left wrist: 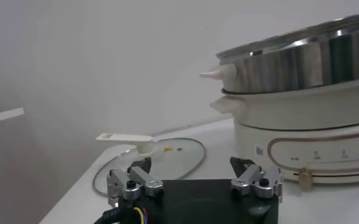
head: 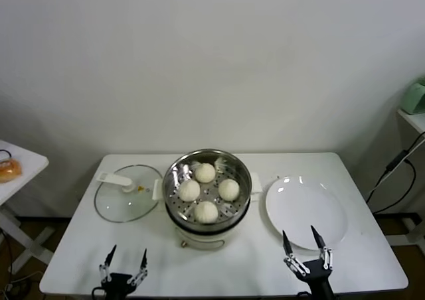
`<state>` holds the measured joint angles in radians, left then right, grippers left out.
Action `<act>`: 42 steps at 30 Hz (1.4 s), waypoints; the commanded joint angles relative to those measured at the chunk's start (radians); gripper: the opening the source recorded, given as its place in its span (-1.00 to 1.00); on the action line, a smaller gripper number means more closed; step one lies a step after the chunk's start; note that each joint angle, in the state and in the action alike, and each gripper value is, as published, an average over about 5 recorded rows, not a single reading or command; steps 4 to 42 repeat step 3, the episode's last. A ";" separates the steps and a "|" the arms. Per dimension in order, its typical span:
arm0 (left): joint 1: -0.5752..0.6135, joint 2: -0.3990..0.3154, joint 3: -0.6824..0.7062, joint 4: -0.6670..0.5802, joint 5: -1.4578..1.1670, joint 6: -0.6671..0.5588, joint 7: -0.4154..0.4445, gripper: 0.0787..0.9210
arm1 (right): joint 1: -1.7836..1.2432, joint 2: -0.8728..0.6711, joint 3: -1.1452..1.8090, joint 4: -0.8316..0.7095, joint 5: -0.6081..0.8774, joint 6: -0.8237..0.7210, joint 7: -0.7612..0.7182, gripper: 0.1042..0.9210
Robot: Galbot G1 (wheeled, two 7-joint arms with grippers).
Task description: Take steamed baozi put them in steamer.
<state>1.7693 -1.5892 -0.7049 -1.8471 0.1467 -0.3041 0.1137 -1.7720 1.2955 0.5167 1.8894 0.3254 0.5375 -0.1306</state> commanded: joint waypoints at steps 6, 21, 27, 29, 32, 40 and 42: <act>0.005 -0.003 0.002 -0.008 0.000 0.006 0.001 0.77 | -0.062 0.064 0.009 -0.016 -0.008 0.080 0.009 0.76; 0.005 -0.003 0.002 -0.008 0.000 0.006 0.001 0.77 | -0.062 0.064 0.009 -0.016 -0.008 0.080 0.009 0.76; 0.005 -0.003 0.002 -0.008 0.000 0.006 0.001 0.77 | -0.062 0.064 0.009 -0.016 -0.008 0.080 0.009 0.76; 0.005 -0.003 0.002 -0.008 0.000 0.006 0.001 0.77 | -0.062 0.064 0.009 -0.016 -0.008 0.080 0.009 0.76; 0.005 -0.003 0.002 -0.008 0.000 0.006 0.001 0.77 | -0.062 0.064 0.009 -0.016 -0.008 0.080 0.009 0.76; 0.005 -0.003 0.002 -0.008 0.000 0.006 0.001 0.77 | -0.062 0.064 0.009 -0.016 -0.008 0.080 0.009 0.76; 0.005 -0.003 0.002 -0.008 0.000 0.006 0.001 0.77 | -0.062 0.064 0.009 -0.016 -0.008 0.080 0.009 0.76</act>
